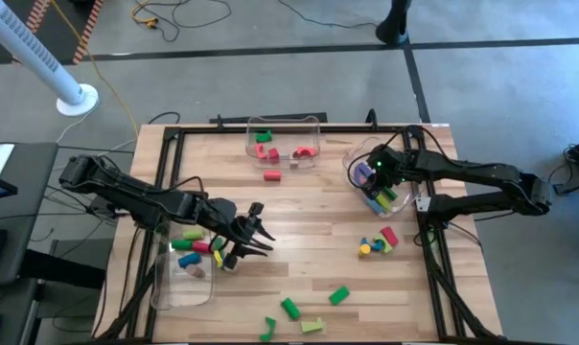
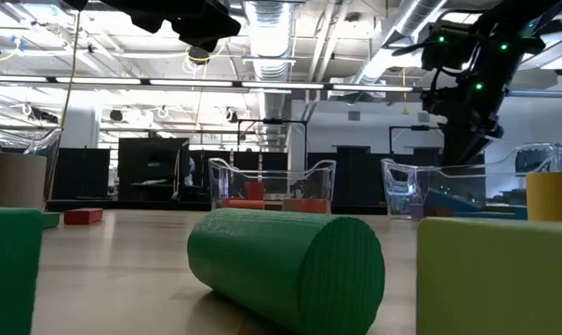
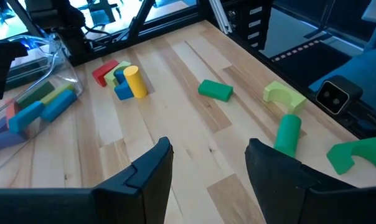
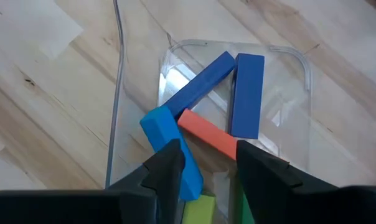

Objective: Sort blocks by size
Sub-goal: Put the yellow cylindrical block into the left transparent bin

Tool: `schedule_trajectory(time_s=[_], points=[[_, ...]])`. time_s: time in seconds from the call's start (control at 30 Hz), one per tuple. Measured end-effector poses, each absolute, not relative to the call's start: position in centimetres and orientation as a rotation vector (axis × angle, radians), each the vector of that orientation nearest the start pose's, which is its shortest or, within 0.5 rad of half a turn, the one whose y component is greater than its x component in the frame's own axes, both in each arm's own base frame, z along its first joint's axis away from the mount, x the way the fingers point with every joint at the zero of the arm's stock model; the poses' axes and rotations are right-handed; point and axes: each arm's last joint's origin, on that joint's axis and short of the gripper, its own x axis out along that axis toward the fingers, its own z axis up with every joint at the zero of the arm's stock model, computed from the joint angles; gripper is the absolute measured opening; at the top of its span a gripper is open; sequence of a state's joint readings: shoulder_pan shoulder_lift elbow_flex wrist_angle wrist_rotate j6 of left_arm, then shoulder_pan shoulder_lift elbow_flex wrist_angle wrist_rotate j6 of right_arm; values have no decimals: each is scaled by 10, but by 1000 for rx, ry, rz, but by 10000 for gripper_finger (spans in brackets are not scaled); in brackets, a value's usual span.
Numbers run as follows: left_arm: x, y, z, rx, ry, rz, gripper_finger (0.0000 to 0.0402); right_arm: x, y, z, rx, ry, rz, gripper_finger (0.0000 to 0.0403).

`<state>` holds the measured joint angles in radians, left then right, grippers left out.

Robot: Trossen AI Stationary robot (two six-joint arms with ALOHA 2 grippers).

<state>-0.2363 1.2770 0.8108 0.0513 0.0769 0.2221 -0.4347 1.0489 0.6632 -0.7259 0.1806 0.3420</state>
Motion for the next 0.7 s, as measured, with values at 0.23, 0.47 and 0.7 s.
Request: schedule_trajectory(time_s=[0.23, 0.47, 0.7], points=[[268, -71, 260, 260, 387, -402, 191, 163, -81, 211, 437, 995, -736, 188], [260, -89, 262, 318, 354, -550, 191, 164, -76, 217, 414, 948, -705, 188], [258, -90, 262, 336, 365, -539, 191, 163, -69, 229, 370, 844, -655, 188]])
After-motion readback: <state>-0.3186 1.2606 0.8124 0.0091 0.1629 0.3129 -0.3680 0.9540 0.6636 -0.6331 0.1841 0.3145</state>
